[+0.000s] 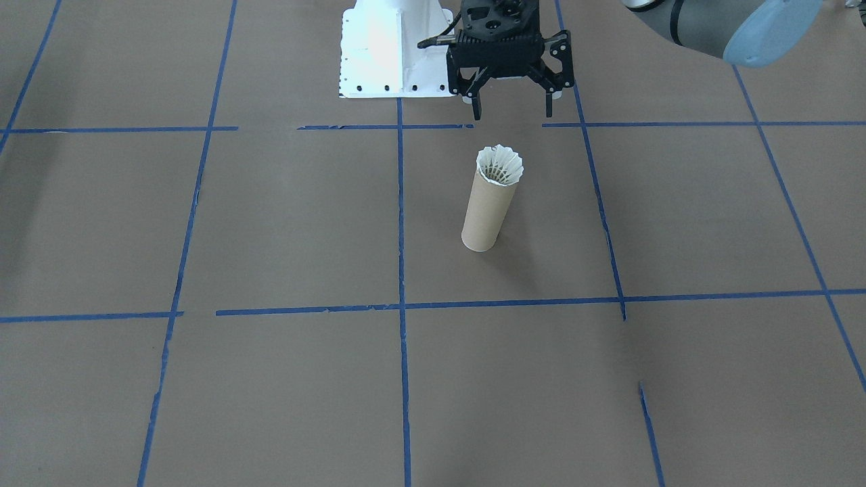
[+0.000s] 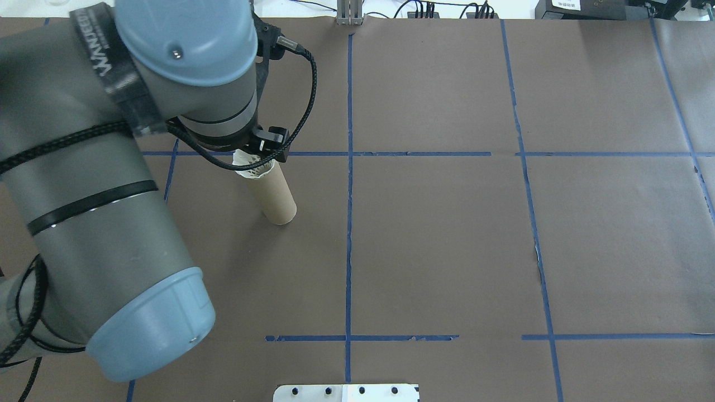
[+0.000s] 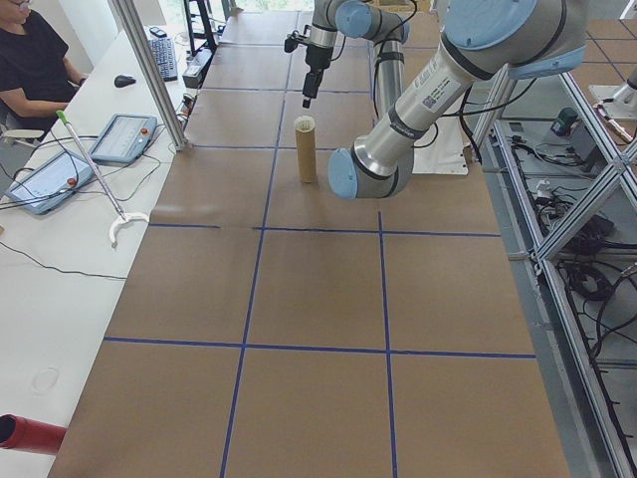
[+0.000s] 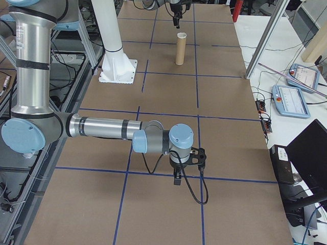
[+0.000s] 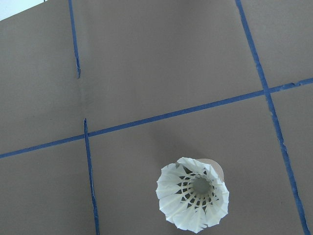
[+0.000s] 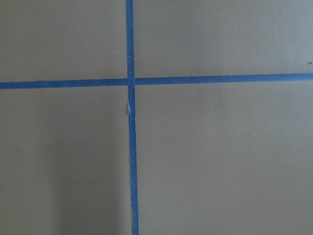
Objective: Collect badminton balls into bucket
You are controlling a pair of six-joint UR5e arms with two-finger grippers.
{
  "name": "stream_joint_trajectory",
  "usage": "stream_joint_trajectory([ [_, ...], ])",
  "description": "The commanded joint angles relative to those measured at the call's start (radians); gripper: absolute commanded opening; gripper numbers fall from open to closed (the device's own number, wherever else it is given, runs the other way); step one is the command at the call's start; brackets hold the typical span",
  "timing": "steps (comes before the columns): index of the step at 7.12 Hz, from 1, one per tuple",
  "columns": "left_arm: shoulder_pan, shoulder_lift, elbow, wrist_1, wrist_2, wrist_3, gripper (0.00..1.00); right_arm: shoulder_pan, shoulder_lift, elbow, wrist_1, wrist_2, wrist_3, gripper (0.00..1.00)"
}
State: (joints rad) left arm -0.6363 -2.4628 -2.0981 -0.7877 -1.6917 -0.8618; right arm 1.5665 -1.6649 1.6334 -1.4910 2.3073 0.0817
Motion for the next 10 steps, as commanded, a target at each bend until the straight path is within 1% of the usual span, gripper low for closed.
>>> stream_joint_trajectory([
  [1,-0.031,0.080,-0.037,-0.101,-0.009,0.019,1.00,0.000,0.001,0.000,0.000,0.000,0.000,1.00],
  [2,-0.105,0.147,-0.024,-0.187,-0.084,0.161,1.00,0.000,-0.001,0.000,0.000,0.001,0.000,1.00],
  [3,-0.199,0.233,0.001,-0.296,-0.174,0.255,1.00,0.000,0.000,-0.001,0.000,0.000,0.000,1.00],
  [4,-0.282,0.298,0.053,-0.397,-0.257,0.353,1.00,0.000,0.001,0.000,0.000,0.001,0.000,1.00],
  [5,-0.318,0.368,0.076,-0.475,-0.296,0.425,1.00,0.000,-0.001,-0.001,0.000,0.001,0.001,1.00],
  [6,-0.383,0.440,0.102,-0.554,-0.336,0.470,1.00,0.001,0.000,0.000,0.000,0.000,0.000,1.00],
  [7,-0.469,0.538,0.134,-0.652,-0.436,0.554,1.00,0.000,0.001,-0.001,0.000,0.000,0.000,1.00],
  [8,-0.555,0.583,0.211,-0.721,-0.535,0.601,1.00,0.001,0.001,0.000,0.000,0.001,0.000,1.00],
  [9,-0.629,0.637,0.263,-0.734,-0.565,0.674,1.00,0.000,0.001,0.000,0.000,0.000,0.000,1.00],
  [10,-0.710,0.697,0.317,-0.736,-0.569,0.808,1.00,0.000,0.001,-0.001,0.000,0.001,0.001,1.00],
])
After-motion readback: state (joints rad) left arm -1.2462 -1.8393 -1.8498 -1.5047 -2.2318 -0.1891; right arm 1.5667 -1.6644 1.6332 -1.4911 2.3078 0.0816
